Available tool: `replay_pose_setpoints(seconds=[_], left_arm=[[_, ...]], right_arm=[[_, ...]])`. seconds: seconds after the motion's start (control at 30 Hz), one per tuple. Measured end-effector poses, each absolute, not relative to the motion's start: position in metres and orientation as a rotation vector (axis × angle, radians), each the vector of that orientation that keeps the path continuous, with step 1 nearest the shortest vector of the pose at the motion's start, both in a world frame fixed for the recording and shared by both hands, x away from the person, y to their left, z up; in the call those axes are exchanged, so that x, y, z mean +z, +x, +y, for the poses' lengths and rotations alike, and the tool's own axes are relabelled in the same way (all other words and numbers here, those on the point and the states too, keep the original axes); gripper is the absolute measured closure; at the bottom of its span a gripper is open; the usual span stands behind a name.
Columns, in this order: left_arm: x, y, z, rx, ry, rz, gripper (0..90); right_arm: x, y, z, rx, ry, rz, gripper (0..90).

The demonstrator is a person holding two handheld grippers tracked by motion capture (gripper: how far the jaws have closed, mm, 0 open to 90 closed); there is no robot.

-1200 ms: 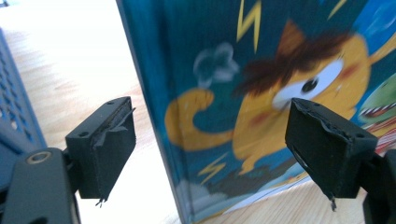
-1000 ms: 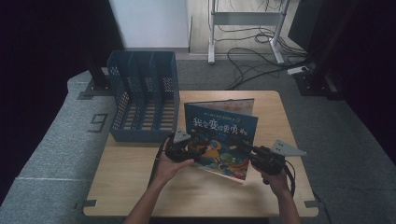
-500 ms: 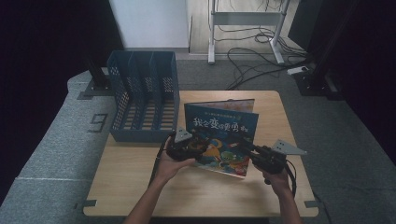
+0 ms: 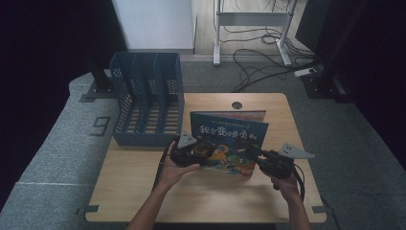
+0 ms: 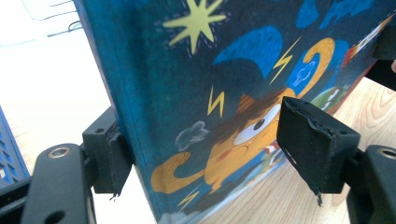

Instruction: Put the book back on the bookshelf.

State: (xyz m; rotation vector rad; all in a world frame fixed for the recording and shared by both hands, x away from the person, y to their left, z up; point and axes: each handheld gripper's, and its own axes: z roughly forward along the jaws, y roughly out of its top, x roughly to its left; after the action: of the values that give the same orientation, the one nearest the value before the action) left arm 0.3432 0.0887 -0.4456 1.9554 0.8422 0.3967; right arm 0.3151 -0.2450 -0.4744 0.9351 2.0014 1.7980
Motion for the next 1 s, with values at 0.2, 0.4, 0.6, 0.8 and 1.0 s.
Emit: replay_pose_setpoints(seconds=[0.2, 0.4, 0.6, 0.8, 1.0], left_arm=[[-0.443, 0.340, 0.087, 0.401, 1.970, 0.809, 23.0], [-0.439, 0.337, 0.087, 0.404, 1.947, 0.781, 23.6], [-0.434, 0.335, 0.086, 0.403, 1.942, 0.766, 23.8], [-0.432, 0.331, 0.087, 0.391, 1.946, 0.739, 26.2], [-0.431, 0.327, 0.086, 0.404, 1.929, 0.709, 30.4]], right_arm=[[-0.475, 0.315, -0.245, 1.773, 0.927, 2.022, 63.8], [-0.476, 0.316, -0.246, 1.753, 0.947, 2.011, 61.1], [-0.478, 0.317, -0.246, 1.751, 0.959, 2.010, 59.5], [-0.479, 0.318, -0.247, 1.741, 0.985, 1.992, 56.8], [-0.481, 0.320, -0.249, 1.736, 1.002, 1.980, 55.0]])
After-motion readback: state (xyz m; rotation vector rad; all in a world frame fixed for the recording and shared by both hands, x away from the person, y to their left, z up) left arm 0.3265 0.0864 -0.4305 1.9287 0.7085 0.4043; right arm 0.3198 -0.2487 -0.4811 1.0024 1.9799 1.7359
